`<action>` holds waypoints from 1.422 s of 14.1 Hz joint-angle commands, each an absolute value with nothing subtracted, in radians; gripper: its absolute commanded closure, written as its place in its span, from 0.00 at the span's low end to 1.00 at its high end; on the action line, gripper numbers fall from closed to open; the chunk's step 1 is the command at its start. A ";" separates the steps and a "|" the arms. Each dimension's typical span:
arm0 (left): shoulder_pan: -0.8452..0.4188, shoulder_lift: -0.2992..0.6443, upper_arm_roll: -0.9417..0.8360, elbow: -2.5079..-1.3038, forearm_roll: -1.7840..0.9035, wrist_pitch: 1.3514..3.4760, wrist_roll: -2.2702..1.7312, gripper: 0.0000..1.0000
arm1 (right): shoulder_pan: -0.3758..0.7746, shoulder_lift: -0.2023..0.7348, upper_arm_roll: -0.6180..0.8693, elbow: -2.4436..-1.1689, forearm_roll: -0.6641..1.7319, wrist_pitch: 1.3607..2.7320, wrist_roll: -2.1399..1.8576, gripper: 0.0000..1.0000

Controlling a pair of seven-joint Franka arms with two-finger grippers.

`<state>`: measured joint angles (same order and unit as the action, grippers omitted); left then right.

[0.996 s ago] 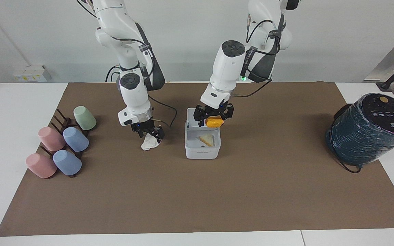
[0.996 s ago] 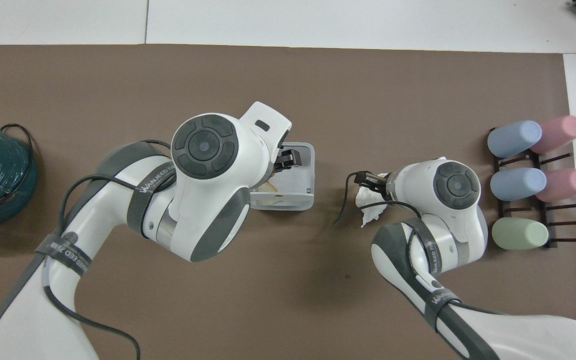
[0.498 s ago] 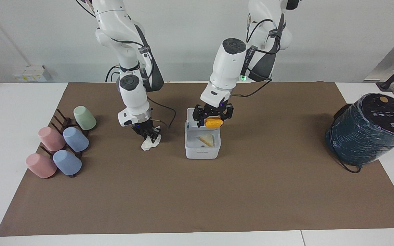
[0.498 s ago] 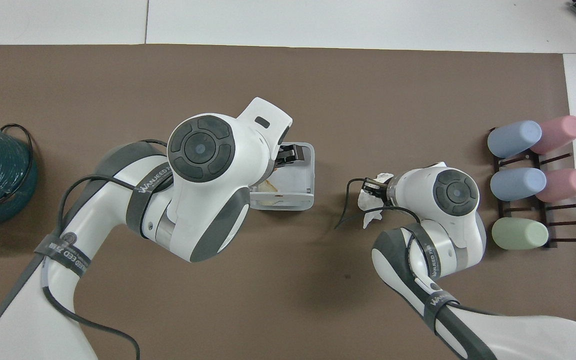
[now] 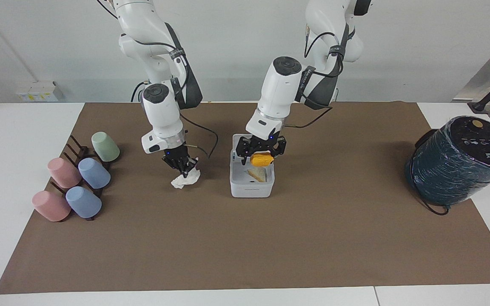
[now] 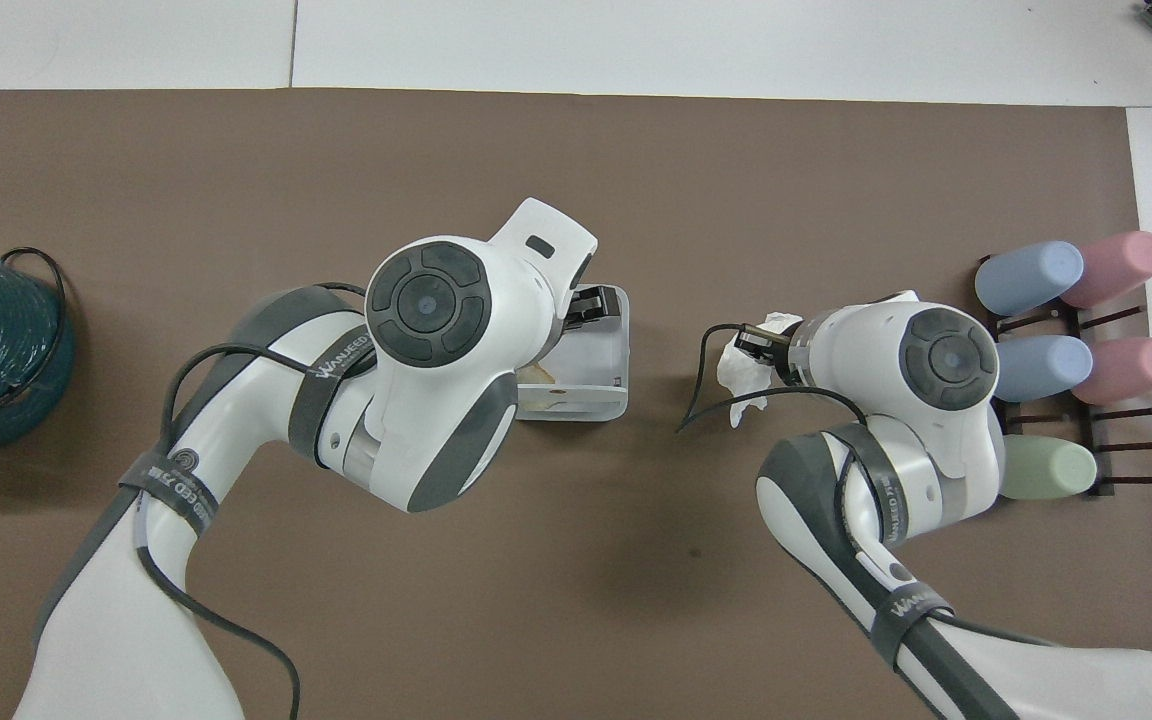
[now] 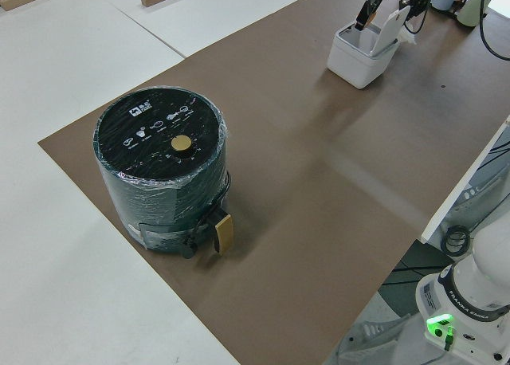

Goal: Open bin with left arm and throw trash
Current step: 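Grasp and lift the crumpled white paper with the right gripper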

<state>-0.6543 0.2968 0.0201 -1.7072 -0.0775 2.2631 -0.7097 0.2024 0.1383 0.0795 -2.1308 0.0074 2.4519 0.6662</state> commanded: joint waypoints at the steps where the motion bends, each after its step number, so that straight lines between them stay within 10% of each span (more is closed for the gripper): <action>1: -0.684 0.322 0.034 -1.717 -0.089 2.301 -0.718 0.00 | 0.184 0.137 0.089 -2.043 -0.005 2.363 0.683 1.00; 20: -0.710 0.376 0.047 -1.556 -0.091 2.125 -0.759 0.00 | 0.195 0.143 0.091 -1.979 0.011 2.355 0.684 1.00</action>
<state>-0.7148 0.3780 0.0298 -1.6403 -0.0880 2.2599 -0.7535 0.2024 0.1331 0.0807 -2.0146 0.0084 2.3663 0.6686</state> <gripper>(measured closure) 0.000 0.974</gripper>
